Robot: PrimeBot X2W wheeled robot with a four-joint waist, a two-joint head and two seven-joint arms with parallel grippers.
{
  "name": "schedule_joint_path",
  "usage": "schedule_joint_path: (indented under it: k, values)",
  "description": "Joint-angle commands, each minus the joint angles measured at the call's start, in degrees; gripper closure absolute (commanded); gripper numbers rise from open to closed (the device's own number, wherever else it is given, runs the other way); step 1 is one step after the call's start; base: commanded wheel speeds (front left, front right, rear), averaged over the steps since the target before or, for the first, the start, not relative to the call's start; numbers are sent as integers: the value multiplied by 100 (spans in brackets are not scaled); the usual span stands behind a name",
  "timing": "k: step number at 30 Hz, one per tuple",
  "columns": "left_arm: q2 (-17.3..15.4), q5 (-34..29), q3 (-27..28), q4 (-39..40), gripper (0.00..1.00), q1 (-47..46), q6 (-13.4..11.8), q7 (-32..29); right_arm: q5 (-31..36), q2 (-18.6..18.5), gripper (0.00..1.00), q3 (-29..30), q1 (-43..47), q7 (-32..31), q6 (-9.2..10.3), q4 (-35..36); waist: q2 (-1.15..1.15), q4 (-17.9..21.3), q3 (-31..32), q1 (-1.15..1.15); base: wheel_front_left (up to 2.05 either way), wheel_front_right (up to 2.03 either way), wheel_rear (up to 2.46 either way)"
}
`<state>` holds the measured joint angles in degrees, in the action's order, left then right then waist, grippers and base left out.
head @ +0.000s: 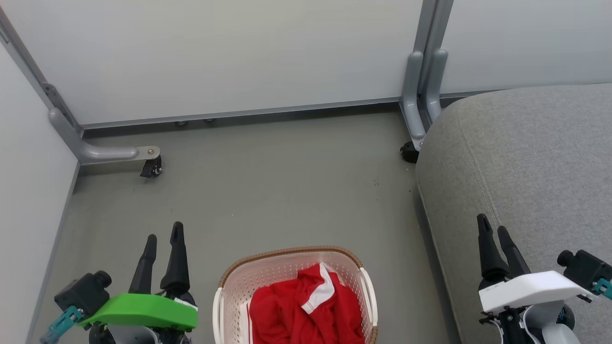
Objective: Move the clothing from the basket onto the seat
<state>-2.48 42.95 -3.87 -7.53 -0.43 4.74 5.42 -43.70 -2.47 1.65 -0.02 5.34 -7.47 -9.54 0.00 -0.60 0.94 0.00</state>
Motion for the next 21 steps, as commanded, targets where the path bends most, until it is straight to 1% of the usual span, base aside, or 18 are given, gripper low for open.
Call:
schedule_joint_path:
  k: [1,3,6,14,21]
  values:
    - [-35,-170,-42,117,0,32,-54,59,294,-28,0,-42,30,67,-2,121,0,-6,12,0,0,0,0]
    - [-36,-304,-88,146,0,67,-118,95,518,-30,0,-87,49,107,-2,163,0,-14,24,0,0,0,0]
    - [-37,-531,-159,180,0,97,-141,143,814,-31,0,-128,62,155,-2,229,0,-24,35,0,0,0,0]
    - [-40,-1226,-294,330,0,128,-283,270,1363,-35,0,-212,150,277,-2,310,0,-18,58,0,0,0,0]
    - [-43,-1645,-437,404,0,190,-313,375,1771,-38,0,-338,202,384,-2,319,0,-3,81,0,0,0,0]
